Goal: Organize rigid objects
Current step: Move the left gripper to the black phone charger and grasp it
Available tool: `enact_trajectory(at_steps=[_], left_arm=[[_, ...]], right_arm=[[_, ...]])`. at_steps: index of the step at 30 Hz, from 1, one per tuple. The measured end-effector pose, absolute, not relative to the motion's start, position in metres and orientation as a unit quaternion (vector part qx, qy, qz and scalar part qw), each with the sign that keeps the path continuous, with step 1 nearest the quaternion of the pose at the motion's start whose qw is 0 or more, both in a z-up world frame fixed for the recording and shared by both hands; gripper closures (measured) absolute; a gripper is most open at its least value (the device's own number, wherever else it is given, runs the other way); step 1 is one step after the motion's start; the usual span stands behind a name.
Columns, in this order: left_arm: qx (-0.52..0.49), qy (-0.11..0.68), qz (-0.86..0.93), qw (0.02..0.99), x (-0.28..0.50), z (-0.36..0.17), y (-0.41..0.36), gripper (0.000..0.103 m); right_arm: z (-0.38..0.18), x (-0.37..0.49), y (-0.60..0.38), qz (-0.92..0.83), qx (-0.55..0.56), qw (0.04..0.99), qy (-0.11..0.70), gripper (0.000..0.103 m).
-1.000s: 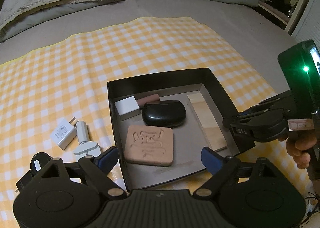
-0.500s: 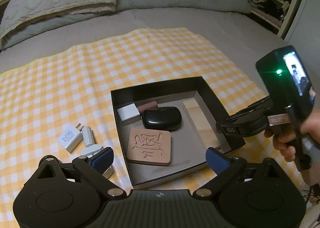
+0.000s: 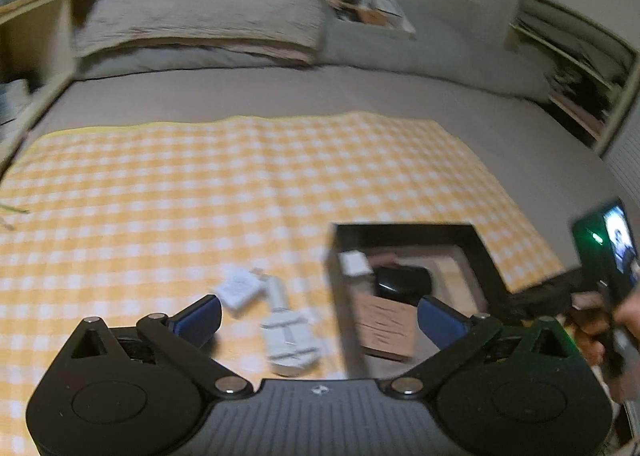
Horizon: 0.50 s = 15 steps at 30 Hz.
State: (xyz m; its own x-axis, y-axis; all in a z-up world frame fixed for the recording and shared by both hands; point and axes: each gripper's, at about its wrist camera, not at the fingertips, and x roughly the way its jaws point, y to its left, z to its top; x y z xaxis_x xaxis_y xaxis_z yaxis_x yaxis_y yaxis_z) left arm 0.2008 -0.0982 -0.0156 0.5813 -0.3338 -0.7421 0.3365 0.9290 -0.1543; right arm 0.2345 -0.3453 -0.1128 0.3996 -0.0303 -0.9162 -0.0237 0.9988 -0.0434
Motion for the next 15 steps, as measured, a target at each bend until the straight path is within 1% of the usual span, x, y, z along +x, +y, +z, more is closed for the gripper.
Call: enact_trajectory(at_steps=[9, 15], left_arm=[[-0.029, 0.408, -0.099, 0.907, 0.218, -0.020, -0.029, 0.000], [0.006, 0.411, -0.078, 0.908, 0.225, -0.037, 0.002, 0.000]], right_arm=[[-0.113, 0.234, -0.344, -0.002, -0.026, 0.836, 0.548, 0.097], [-0.113, 0.234, -0.345, -0.002, -0.026, 0.836, 0.548, 0.097]])
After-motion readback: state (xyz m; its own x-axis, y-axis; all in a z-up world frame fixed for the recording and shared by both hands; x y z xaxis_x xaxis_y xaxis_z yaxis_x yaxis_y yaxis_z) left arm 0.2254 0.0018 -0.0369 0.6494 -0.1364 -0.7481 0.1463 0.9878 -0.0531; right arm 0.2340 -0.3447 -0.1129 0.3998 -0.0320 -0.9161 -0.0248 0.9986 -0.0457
